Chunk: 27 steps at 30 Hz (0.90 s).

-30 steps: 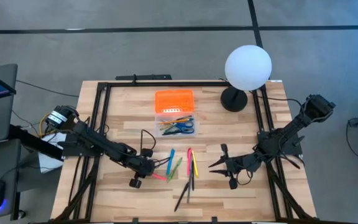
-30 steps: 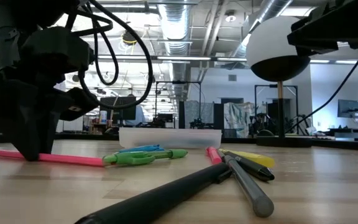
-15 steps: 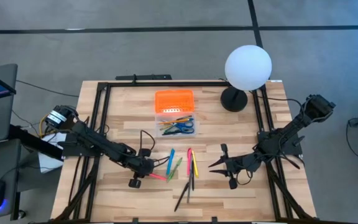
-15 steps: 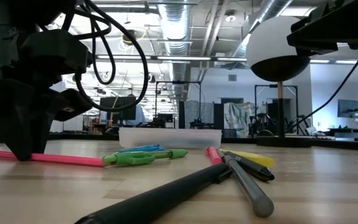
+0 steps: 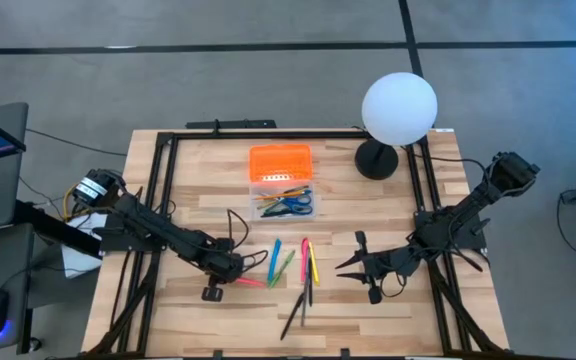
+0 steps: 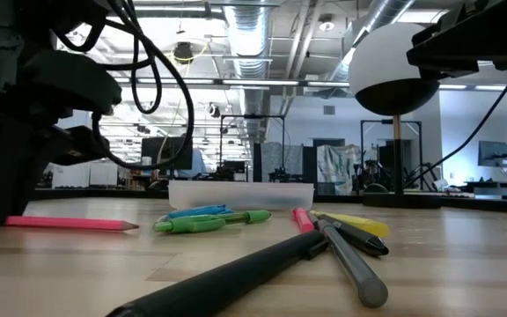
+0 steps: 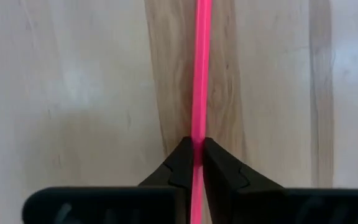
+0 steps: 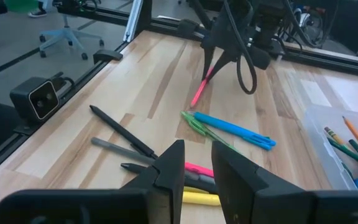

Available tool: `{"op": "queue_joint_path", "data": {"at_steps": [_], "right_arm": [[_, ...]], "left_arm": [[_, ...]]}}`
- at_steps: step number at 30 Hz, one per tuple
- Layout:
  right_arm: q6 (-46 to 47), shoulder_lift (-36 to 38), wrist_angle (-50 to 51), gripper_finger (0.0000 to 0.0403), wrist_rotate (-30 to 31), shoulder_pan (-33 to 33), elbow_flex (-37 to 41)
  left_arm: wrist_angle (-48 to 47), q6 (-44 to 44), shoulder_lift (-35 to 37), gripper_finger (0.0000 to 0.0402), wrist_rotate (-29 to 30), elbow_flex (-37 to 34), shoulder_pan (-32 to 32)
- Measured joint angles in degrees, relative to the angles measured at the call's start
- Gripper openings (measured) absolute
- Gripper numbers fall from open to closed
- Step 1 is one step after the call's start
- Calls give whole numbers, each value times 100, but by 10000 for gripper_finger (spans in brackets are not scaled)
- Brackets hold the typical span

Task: Pick & place school supplies into a supply box
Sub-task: Put the pink pencil into the supply box

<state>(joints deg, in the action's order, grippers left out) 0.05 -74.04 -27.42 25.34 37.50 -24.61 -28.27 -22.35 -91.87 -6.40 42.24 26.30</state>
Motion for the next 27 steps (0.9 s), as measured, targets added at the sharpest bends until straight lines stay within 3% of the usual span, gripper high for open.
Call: {"op": "queue_joint_path", "data": {"at_steps": [15, 27], "right_arm": [[7, 0, 35, 75, -2, 0, -1], [7, 0, 35, 75, -2, 0, -1]], "left_arm": [[13, 129, -50, 93, 116, 575, -1], [98, 39, -51, 117, 473, 577, -9]]}}
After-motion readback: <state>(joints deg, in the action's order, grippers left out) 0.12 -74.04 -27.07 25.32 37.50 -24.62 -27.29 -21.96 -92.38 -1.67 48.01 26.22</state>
